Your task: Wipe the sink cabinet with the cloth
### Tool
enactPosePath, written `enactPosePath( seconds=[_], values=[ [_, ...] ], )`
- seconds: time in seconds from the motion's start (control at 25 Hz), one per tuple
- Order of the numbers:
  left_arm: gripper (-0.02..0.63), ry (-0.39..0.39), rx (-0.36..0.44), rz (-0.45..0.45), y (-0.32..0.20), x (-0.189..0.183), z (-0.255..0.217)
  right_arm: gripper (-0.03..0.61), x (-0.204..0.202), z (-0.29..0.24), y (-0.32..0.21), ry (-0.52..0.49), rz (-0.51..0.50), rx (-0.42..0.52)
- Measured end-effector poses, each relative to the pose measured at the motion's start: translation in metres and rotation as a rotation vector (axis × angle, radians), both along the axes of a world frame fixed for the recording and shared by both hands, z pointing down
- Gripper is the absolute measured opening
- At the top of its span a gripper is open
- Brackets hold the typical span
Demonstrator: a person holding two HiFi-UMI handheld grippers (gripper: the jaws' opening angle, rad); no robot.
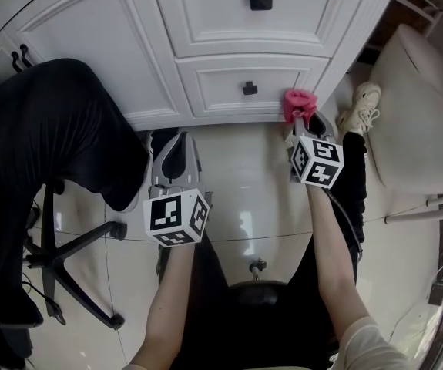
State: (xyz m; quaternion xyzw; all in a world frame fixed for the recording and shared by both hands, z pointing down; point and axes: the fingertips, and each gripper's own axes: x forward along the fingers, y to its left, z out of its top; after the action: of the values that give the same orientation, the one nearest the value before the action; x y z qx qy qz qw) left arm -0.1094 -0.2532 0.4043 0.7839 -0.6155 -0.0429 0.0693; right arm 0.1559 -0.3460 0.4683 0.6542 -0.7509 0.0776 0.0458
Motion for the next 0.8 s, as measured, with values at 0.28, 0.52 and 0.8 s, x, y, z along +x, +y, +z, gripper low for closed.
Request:
enactPosePath(
  seconds=[0.28, 0.52, 0.8],
  values=[
    [0.014, 0.013, -0.067, 0.016, 0.012, 0.017, 0.024, 0.061, 0.060, 0.031, 0.027, -0.041, 0.163, -0.135],
    [0.014, -0.039, -0.022, 0.018, 0.035, 0.037, 0.004, 0.064, 0.013, -0.021, 0.104, -0.188, 0.008, -0.050],
    [0.014, -0.054, 0.067, 0.058, 0.078, 0.066, -0.042, 0.064, -0.054, -0.080, 0.191, -0.142, -0.095, 0.021]
  ],
)
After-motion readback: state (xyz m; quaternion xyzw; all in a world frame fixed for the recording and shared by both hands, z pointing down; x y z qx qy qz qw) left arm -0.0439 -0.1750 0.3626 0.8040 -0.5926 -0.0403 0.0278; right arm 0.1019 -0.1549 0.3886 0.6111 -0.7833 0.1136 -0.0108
